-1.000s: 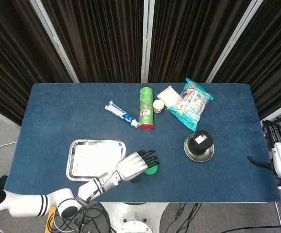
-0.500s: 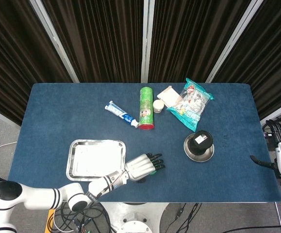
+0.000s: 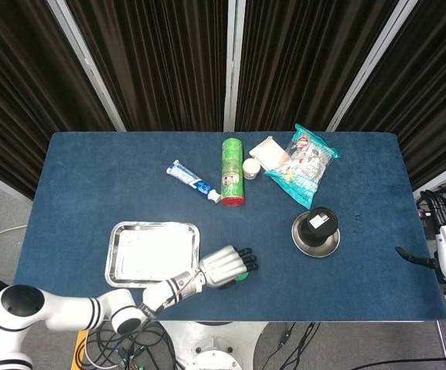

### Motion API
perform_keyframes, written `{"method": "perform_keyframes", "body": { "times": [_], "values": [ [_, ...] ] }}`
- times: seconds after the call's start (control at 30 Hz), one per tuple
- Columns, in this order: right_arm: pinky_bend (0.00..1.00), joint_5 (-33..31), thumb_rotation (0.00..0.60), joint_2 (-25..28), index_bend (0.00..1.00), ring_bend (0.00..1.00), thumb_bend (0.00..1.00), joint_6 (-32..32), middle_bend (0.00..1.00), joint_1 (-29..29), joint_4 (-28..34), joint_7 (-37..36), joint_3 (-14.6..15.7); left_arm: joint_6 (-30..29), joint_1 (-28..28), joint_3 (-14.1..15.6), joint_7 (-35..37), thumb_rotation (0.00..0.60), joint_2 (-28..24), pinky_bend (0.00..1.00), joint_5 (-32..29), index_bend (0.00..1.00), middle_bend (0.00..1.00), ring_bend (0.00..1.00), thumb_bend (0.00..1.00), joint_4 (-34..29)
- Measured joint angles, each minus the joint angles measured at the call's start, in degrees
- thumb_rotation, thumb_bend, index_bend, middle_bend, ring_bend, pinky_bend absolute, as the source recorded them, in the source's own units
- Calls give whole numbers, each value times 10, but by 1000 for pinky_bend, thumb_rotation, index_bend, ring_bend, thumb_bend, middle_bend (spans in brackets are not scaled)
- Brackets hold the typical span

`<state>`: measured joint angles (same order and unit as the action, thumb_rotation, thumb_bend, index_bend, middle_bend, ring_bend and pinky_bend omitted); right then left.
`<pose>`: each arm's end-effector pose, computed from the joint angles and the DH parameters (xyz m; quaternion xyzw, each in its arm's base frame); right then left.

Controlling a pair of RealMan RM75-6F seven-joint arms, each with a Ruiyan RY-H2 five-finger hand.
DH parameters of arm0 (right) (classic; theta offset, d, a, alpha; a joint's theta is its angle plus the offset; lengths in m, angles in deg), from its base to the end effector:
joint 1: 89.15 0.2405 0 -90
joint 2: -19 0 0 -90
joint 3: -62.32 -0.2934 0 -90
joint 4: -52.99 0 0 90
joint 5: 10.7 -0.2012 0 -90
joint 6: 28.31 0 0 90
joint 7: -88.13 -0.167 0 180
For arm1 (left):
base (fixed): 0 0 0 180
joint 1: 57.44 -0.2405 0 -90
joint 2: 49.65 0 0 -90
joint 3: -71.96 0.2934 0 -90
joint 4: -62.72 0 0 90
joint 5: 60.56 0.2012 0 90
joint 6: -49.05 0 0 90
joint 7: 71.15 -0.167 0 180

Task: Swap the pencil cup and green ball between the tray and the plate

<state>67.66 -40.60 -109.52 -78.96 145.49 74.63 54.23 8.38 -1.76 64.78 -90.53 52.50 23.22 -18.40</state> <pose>-0.3360 -0.2556 0.2258 0.5287 -0.4265 0.4598 0.5720 -0.0378 0.3172 -0.1336 -0.8955 -0.1905 -0.3620 0.1754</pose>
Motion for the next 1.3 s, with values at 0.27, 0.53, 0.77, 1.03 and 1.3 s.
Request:
{"method": "perform_keyframes", "body": {
  "times": [0.27,0.53,0.77,1.03,1.3],
  "values": [
    [95,0,600,-2,0,0,0,6,43,-1,-3,0,-2,-28,2,15,36,600,18,632,25,405,341,282,365,26],
    [99,1,600,-1,0,0,0,8,43,-4,-3,1,-4,-43,4,25,51,600,27,665,36,466,416,346,402,43],
    [102,1,600,0,0,0,0,10,43,-5,-2,1,-7,-73,3,23,58,600,19,667,51,475,427,355,410,32],
    [102,9,600,4,0,0,0,6,43,-6,7,8,-8,-115,-30,19,29,600,-54,666,36,473,427,355,410,-19],
    [103,16,600,8,0,0,0,-2,44,-10,22,25,-6,-181,-131,53,-1,600,-168,664,-23,473,427,355,410,-74]
  ]
}}
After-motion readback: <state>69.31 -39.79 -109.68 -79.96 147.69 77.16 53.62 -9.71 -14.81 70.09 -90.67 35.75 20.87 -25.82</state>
